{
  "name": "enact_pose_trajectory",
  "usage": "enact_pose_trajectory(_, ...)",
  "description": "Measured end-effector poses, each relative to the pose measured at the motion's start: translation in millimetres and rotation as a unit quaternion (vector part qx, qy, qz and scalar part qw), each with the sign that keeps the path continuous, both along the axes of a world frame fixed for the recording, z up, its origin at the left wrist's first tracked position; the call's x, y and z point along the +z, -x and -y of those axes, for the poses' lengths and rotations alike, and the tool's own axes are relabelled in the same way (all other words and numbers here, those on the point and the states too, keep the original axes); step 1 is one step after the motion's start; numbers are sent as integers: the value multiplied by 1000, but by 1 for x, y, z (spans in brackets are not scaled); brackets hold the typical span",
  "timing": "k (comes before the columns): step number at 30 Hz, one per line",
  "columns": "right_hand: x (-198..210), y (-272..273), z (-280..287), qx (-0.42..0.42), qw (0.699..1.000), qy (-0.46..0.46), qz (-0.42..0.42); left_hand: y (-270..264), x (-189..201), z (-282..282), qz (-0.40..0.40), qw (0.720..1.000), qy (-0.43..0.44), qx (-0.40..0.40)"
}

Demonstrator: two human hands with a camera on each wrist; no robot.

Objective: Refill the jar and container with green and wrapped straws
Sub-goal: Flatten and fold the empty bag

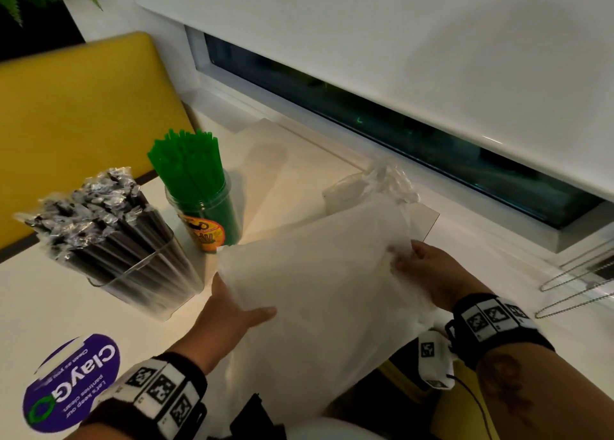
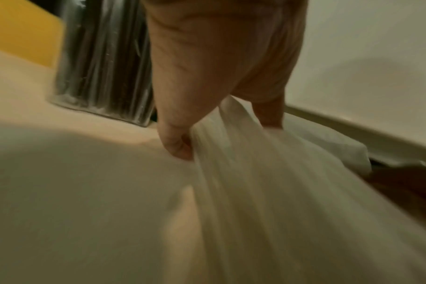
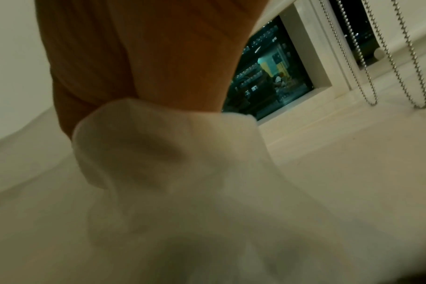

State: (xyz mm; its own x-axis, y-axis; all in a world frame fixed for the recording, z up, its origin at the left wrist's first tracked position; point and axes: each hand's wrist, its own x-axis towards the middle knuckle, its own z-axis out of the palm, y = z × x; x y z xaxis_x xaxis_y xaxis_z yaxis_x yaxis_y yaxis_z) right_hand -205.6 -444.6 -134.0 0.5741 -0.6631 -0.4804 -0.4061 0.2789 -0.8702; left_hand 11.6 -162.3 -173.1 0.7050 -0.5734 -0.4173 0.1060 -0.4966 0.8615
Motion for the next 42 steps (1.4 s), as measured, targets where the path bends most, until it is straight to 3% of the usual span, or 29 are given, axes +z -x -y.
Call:
enact_pose_trajectory(4, 13, -20, -4, -53, 993, -27, 98, 1, 9, -19, -91, 992, 48, -77)
enact_pose_trajectory(7, 28, -29, -5, -69, 991, 106, 35, 6, 20, -24, -93, 988, 126, 14)
enact_pose_trajectory(9, 29, -32, 5, -85, 975, 198, -49, 5, 21, -22, -10, 984, 162, 79)
enact_pose_trajectory(11, 28, -41, 11, -48, 961, 236, -134, 0, 25, -21, 127, 970, 194, 75)
enact_pose_trajectory(14, 21, -49, 11, -81, 963, 203, -156, -6, 21, -27, 395, 909, 122, -48)
enact_pose_trajectory(15, 21, -47, 10, -93, 962, 223, -128, -8, 15, -30, 430, 895, 86, -80)
enact_pose_trajectory(17, 30, -36, 9, -173, 959, 223, 6, -5, 14, -30, 410, 909, 7, -78)
enact_pose_trajectory(20, 79, -29, 10, -310, 890, 302, 142, -5, 3, -35, 355, 932, -35, -62)
enact_pose_trajectory(21, 100, -31, 2, -309, 872, 323, 202, -6, -3, -38, 354, 932, -44, -65)
enact_pose_trajectory(22, 116, -38, -8, -257, 865, 364, 233, -8, -7, -41, 354, 931, -63, -61)
enact_pose_trajectory(23, 127, -48, -22, -158, 865, 425, 212, -8, -8, -42, 334, 938, -73, -55)
enact_pose_trajectory(24, 125, -60, -39, -22, 870, 470, 145, -7, -3, -41, 317, 943, -86, -57)
enact_pose_trajectory(25, 117, -71, -60, 120, 855, 501, 50, -8, -3, -42, 301, 947, -90, -62)
enact_pose_trajectory(27, 76, -88, -96, 342, 766, 528, -133, -7, 2, -43, 278, 944, -124, -125)
enact_pose_trajectory(30, 0, -94, -124, 472, 701, 478, -238, -13, 12, -47, 260, 939, -157, -161)
enact_pose_trajectory(32, -39, -92, -120, 488, 669, 486, -281, -16, 29, -53, 122, 956, -215, -156)
enact_pose_trajectory(33, -51, -92, -117, 487, 666, 487, -286, -17, 38, -54, 37, 968, -202, -147)
enact_pose_trajectory(36, -42, -91, -122, 469, 710, 481, -210, -14, 71, -43, -162, 980, -64, -101)
enact_pose_trajectory(37, -34, -88, -124, 459, 749, 449, -163, -10, 84, -30, -210, 975, 2, -75)
enact_pose_trajectory(39, -13, -83, -123, 399, 863, 300, -72, -4, 104, 2, -237, 963, 110, -63)
enact_pose_trajectory(40, -7, -79, -122, 380, 900, 201, -67, -1, 108, 21, -225, 961, 145, -77)
enact_pose_trajectory(42, -5, -78, -124, 343, 927, 94, -124, 6, 112, 55, -167, 962, 170, -132)
